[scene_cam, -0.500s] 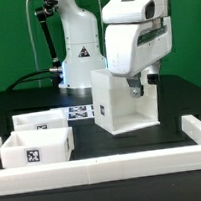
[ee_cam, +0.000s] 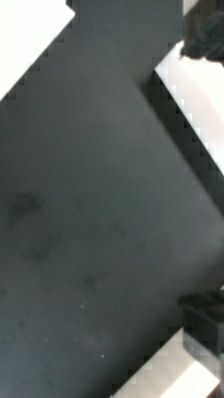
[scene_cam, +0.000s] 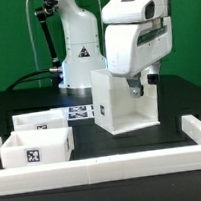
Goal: Assemble drawer
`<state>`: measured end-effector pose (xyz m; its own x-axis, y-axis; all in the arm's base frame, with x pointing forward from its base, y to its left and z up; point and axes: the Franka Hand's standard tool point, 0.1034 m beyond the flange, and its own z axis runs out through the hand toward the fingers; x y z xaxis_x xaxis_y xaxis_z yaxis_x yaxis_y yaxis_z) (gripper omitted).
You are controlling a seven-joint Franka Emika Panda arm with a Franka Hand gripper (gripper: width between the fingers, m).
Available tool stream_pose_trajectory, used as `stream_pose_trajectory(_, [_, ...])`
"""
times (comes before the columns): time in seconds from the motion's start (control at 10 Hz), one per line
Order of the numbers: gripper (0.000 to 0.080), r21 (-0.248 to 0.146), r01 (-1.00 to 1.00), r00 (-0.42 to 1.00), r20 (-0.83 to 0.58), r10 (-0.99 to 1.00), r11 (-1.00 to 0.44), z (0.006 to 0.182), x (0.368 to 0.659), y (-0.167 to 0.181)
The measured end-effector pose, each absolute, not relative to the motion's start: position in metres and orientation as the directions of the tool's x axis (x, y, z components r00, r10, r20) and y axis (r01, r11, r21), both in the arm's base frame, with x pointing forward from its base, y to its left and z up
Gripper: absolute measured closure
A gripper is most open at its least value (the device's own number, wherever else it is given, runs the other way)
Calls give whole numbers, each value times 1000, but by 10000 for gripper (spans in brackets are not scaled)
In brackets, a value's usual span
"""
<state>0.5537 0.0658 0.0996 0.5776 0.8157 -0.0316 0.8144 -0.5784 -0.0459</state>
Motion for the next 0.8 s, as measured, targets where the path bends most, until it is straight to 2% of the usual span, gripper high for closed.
stream_pose_trajectory(0.2, [150,-36,773,633,-26,773,-634,100,549,64])
stream_pose_trajectory(0.3, [150,-28,699,715,-18,699,-715,103,541,65])
stream_pose_trajectory(0.4, [150,-38,540,841,-21,540,-841,105,533,67])
stream_pose_trajectory(0.5, [150,-35,426,904,-25,427,-904,106,533,71])
stream_pose_trajectory(0.8, [150,-40,250,968,-31,251,-968,105,532,74])
